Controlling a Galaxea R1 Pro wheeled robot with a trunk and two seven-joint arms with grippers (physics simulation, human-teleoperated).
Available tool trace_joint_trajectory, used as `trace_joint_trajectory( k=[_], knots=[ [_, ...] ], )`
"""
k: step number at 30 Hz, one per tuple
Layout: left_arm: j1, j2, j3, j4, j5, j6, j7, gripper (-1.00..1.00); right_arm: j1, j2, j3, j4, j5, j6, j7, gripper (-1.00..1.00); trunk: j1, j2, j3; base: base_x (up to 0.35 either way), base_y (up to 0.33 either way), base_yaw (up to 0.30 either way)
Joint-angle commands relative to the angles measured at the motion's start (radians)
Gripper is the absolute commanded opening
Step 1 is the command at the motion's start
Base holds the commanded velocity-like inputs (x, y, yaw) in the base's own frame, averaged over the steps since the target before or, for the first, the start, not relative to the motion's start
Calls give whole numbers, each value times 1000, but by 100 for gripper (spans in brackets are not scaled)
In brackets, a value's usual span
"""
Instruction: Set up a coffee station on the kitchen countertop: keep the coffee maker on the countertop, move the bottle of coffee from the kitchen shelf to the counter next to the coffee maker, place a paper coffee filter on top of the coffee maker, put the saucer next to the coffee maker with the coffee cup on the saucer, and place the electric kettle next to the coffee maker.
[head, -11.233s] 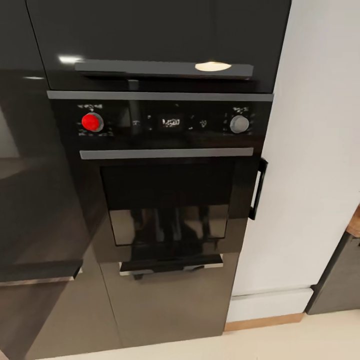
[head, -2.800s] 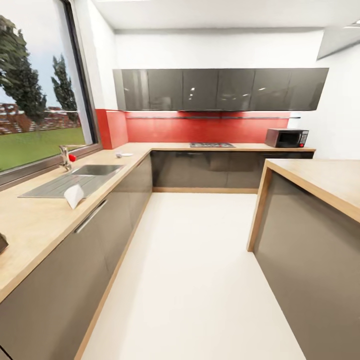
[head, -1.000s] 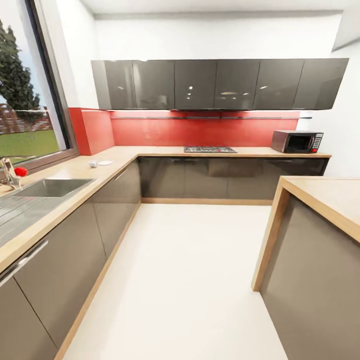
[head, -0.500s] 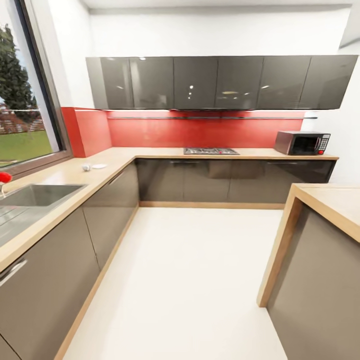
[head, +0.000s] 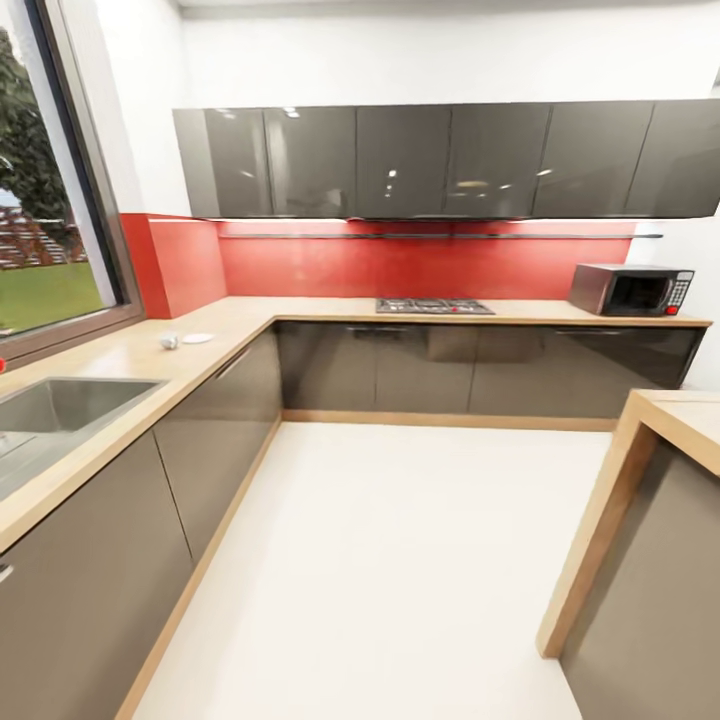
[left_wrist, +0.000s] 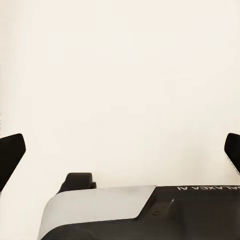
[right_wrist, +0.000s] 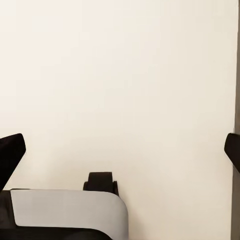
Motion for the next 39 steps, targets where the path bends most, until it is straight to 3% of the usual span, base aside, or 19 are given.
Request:
trace_joint_trajectory(
  k=[1,14,27,39],
  knots=[
    [0,0,1,-1,0,-2,0,100,-1,0,0,1,0,-3,0,100,1,0,-1,327,0,89],
    [0,0,1,-1,0,-2,0,100,-1,0,0,1,0,-3,-1,100,1,0,-1,304,0,152],
    [0,4,1,-1,0,-1,0,100,-1,1,0,1,0,-3,-3,100,1,0,-1,24,-3,262],
    [0,4,0,-1,0,-1,0,100,-1,0,1,1,0,-3,-2,100,1,0,-1,0,-269,36]
  ],
)
